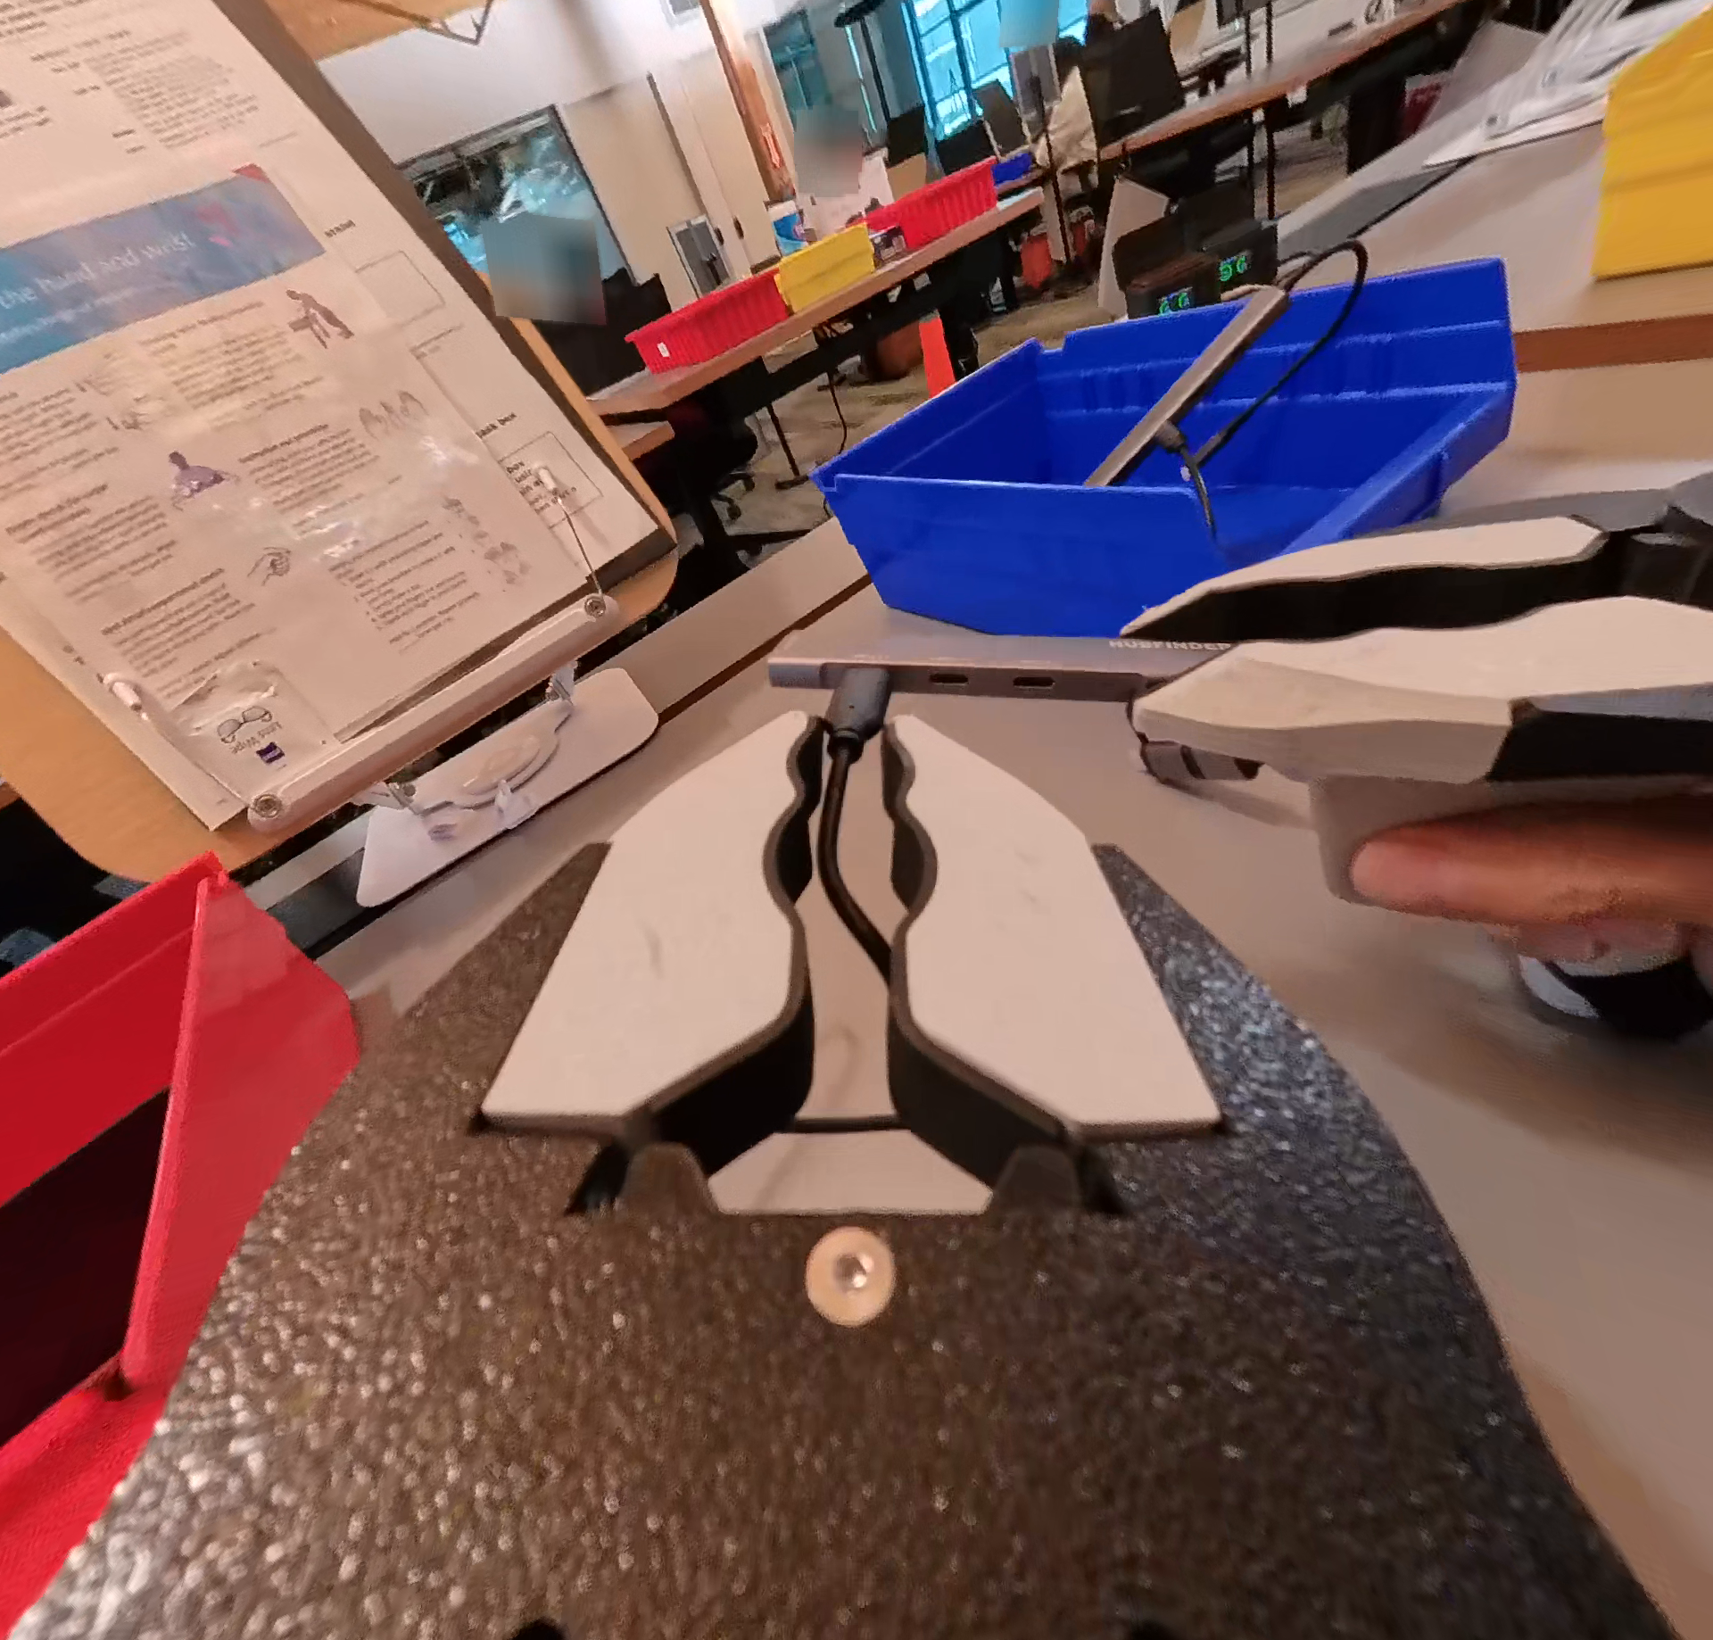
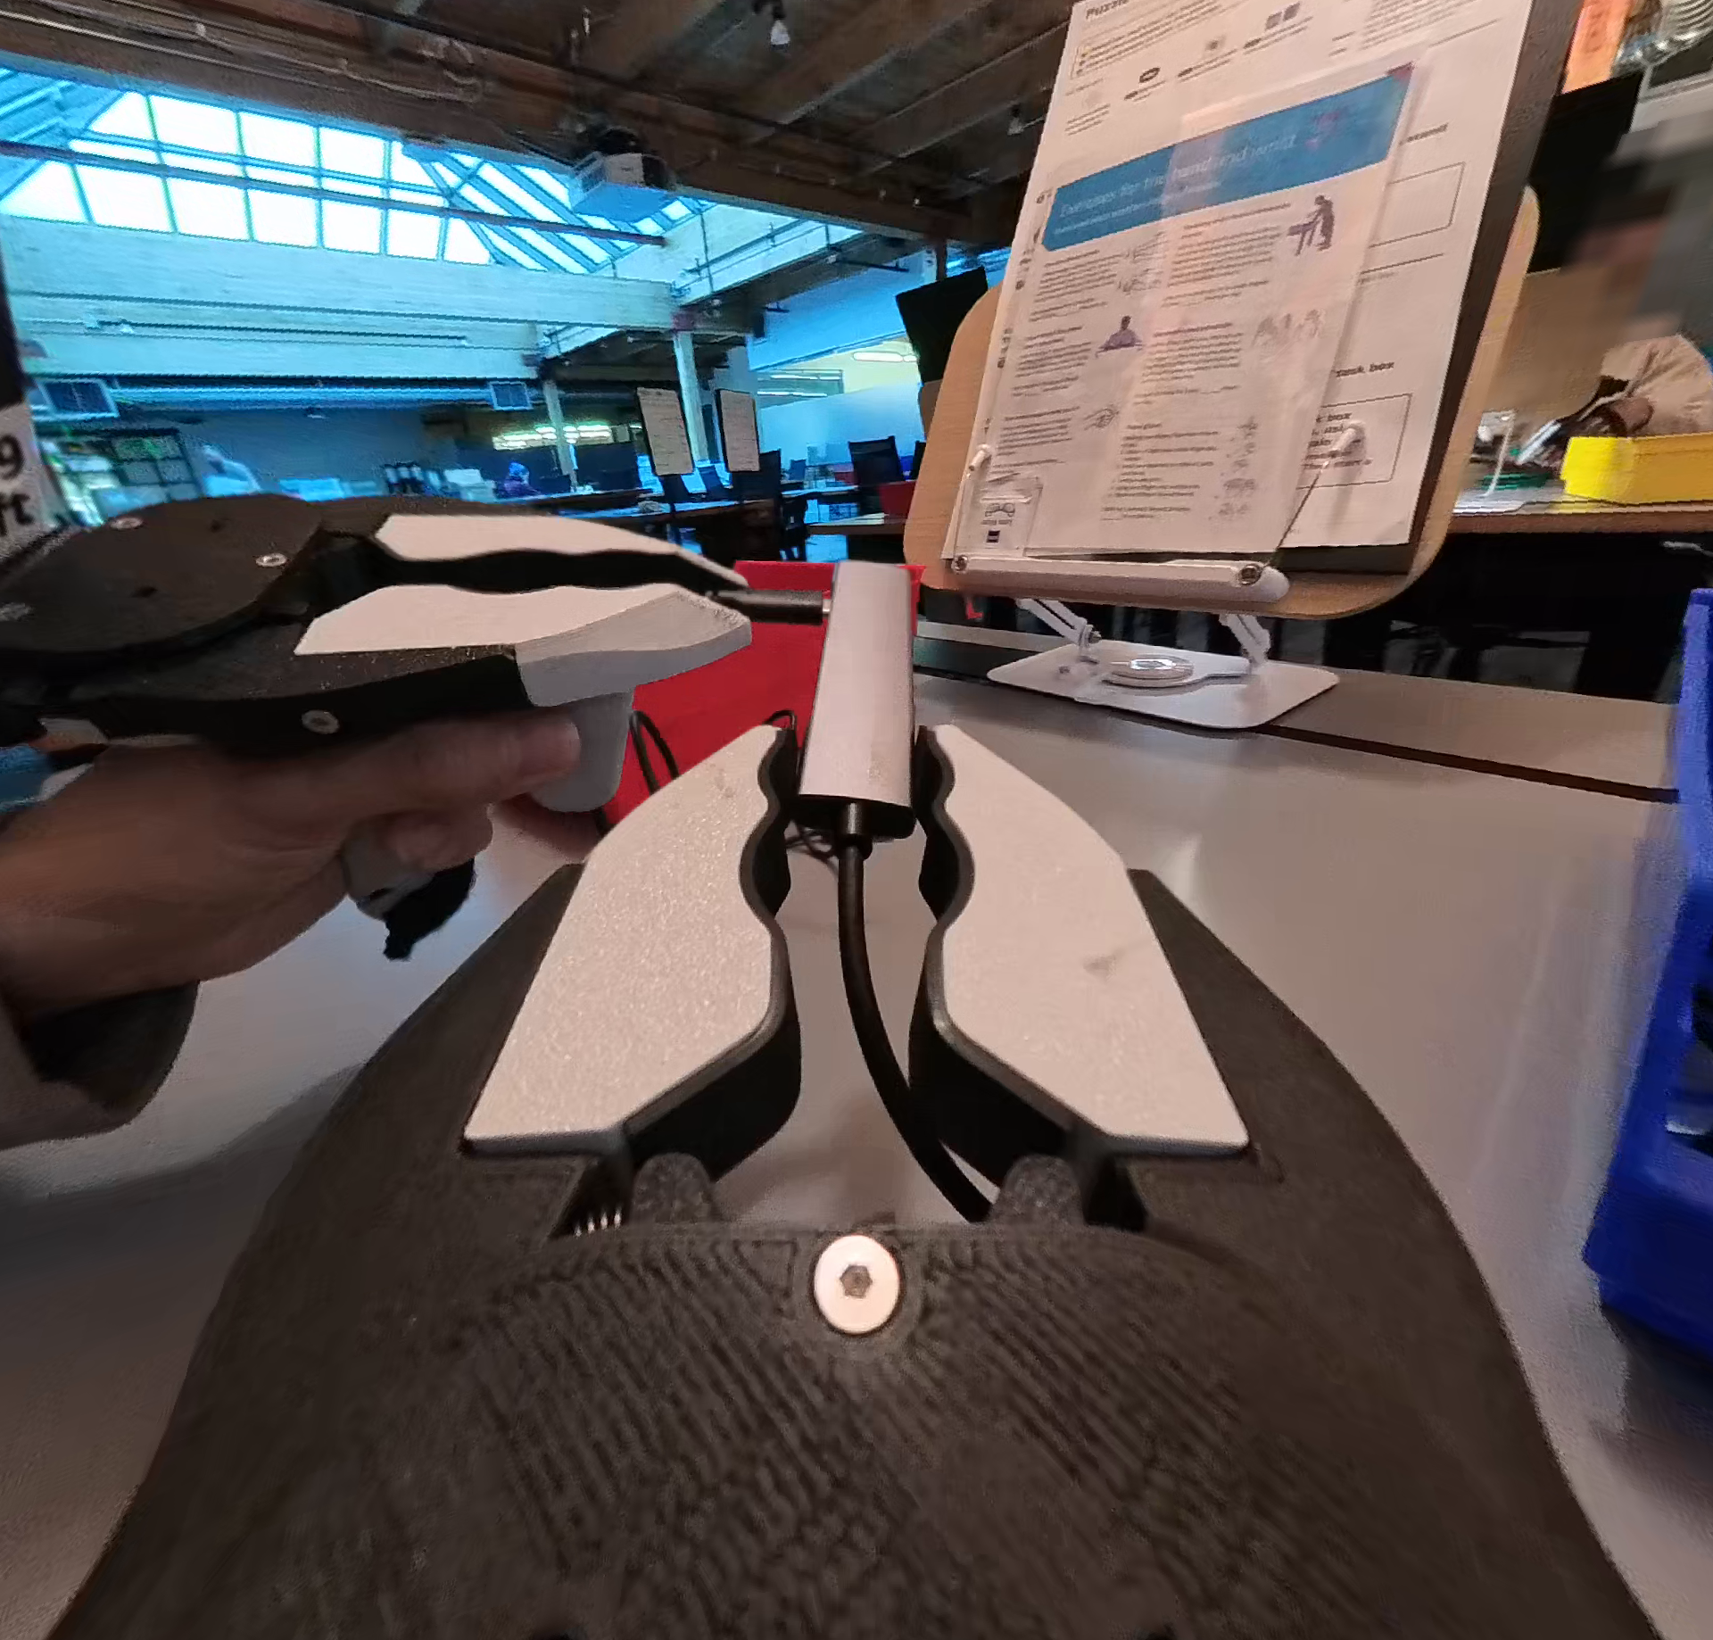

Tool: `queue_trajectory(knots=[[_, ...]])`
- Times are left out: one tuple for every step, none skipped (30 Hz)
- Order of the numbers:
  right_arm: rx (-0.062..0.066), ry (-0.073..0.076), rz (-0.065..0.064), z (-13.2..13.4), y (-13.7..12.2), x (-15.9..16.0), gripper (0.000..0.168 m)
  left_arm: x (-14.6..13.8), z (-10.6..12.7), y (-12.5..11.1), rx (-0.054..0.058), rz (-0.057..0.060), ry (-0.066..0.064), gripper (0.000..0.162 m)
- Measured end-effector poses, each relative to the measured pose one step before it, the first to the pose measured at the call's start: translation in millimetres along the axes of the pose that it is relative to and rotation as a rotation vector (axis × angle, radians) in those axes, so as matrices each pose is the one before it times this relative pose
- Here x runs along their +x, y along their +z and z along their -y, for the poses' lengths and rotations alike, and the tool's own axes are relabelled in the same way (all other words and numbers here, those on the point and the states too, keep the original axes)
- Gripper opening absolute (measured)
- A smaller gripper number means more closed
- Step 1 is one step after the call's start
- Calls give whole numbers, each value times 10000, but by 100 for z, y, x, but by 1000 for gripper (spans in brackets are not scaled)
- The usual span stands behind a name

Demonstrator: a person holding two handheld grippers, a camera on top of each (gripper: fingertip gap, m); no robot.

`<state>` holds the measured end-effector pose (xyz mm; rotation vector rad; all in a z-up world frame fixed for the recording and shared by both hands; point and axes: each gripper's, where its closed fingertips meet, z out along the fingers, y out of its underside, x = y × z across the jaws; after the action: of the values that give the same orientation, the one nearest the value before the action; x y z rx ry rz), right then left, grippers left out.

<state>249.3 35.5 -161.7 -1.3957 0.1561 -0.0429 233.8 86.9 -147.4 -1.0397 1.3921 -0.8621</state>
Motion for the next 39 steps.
queue_trajectory(knots=[[32,48,-34,36,-31,79,25,31,-129,-64,-20,47,-96,11],[48,-24,-113,60,-35,113,25,11,-70,-36,-2,59,-79,11],[-42,-28,137,-49,38,-189,25,-74,-69,-27,-28,91,-61,7],[-24,25,42,-34,17,-37,25,-78,-45,-23,-35,48,-21,7],[20,-19,64,25,11,-89,25,-65,72,-63,27,15,-9,6],[-26,-22,136,-35,53,-150,25,-81,78,-92,9,52,18,6],[51,44,58,60,-32,43,25,-17,-125,-15,-147,-11,99,6],[63,46,-3,80,-56,103,25,59,-304,76,-251,-94,99,6],[-16,-1,1,-13,25,45,25,27,-198,51,-145,-84,39,6],[-35,-67,-44,-40,56,-15,25,-43,-73,11,-59,-46,44,6],[-19,-177,-124,-29,55,-12,25,-62,-63,6,-82,-24,88,6],[-75,-209,-124,-94,95,-62,25,-102,21,-9,-49,18,85,6],[-136,-139,-26,-173,125,-118,25,-143,140,-47,30,43,59,6],[-54,17,35,-69,24,-46,25,-59,64,-8,-30,-29,66,6],[-27,237,87,-30,-101,32,25,89,-163,66,-195,-148,95,6],[-56,263,119,-56,-103,68,25,131,-182,81,-202,-192,90,6],[-5,154,148,5,-58,-34,25,70,44,-27,-45,-143,59,6],[15,75,125,19,-30,-81,26,6,176,-84,11,-94,73,6],[-38,-8,80,-46,13,-102,26,-43,175,-81,-57,-80,100,6],[-104,-82,40,-120,42,-94,26,-63,75,-35,-152,-98,135,6],[-55,-105,-10,-62,24,-58,26,-38,-31,-8,-205,-128,147,5],[-15,-47,61,-19,14,-128,26,-46,90,-59,-48,-115,33,5],[-25,-39,76,-32,18,-143,26,-38,171,-79,56,-84,-68,5],[-38,-118,-43,-50,32,-74,26,-33,-111,-8,-132,-63,18,6],[-143,-176,-37,-176,111,-140,27,-86,-303,31,-235,-39,92,6],[-70,-187,-42,-84,71,-130,27,-57,-179,-6,-96,-59,-35,6],[17,-40,8,12,-15,-59,27,24,-157,-29,-51,-101,-129,6],[-5,103,87,-2,-12,-6,27,64,-293,12,-151,-91,-12,5],[58,-5,-4,64,-51,5,27,66,-312,41,-143,-48,35,5],[23,-75,-46,30,-12,-26,27,42,-137,46,-9,-14,-89,5],[-32,-52,-26,-40,41,-34,27,-15,-43,16,88,-8,-176,5],[-124,-33,48,-152,119,-93,27,-93,74,-42,158,1,-212,6],[-28,-78,9,-27,83,-83,27,-111,401,-177,370,33,-208,5],[184,-184,-158,210,-74,78,27,58,755,-259,631,-3,-109,6],[406,-221,-178,470,-213,172,26,267,751,-216,692,-118,80,7],[346,-191,10,385,-242,81,26,372,538,-190,615,-251,149,7],[299,-293,85,333,-250,110,25,522,369,-244,495,-504,-55,13],[196,-277,190,204,-260,-17,25,702,257,-301,313,-784,-369,22],[166,-139,279,180,-261,-108,25,415,209,-415,169,-691,-573,33]])
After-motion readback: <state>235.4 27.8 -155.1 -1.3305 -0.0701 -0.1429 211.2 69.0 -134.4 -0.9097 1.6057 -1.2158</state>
